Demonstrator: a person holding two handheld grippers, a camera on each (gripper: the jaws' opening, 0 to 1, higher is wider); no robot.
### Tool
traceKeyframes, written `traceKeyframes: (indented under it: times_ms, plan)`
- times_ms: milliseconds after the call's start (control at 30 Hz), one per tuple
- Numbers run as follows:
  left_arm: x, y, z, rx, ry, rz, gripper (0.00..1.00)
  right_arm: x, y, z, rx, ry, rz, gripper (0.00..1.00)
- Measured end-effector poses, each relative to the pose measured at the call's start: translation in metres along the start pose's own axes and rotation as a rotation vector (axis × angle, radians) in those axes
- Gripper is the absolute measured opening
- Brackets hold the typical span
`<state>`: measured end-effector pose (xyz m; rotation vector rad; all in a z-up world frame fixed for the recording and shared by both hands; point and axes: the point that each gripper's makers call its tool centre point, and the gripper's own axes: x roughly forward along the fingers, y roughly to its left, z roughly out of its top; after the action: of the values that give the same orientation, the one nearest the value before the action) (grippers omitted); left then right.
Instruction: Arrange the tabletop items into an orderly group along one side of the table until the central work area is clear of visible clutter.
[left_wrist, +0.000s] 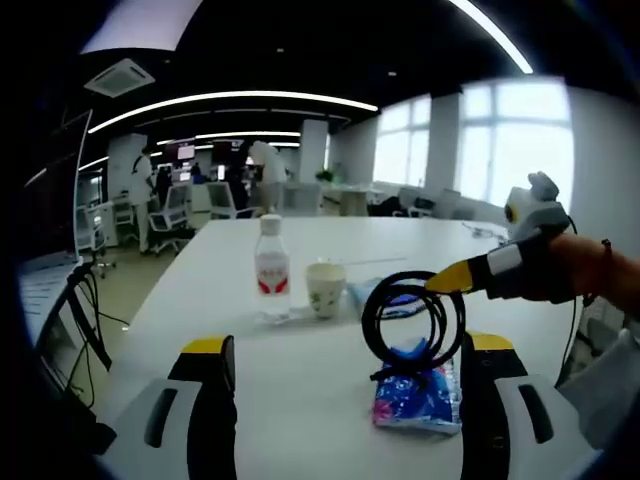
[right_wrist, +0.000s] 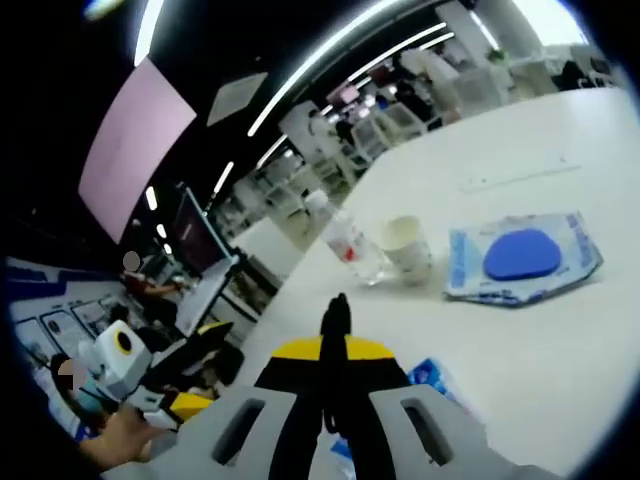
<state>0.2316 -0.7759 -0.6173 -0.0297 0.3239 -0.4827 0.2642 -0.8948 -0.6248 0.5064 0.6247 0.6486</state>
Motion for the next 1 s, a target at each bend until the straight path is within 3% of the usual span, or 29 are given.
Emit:
traceKeyframes:
  times_ms: [700,1000]
  plan:
    - [0.0,-0.008,-0.003,0.018,0.022,-0.022,0.91,-0.054,-0.038,0.035,0.02,-0.104,-0.091,0.01]
    - [0.001,-0.01,-0.003,0.022,0.023,-0.03,0.91,-0.072,-0.054,0.04,0.021,-0.123,-0.143,0.01]
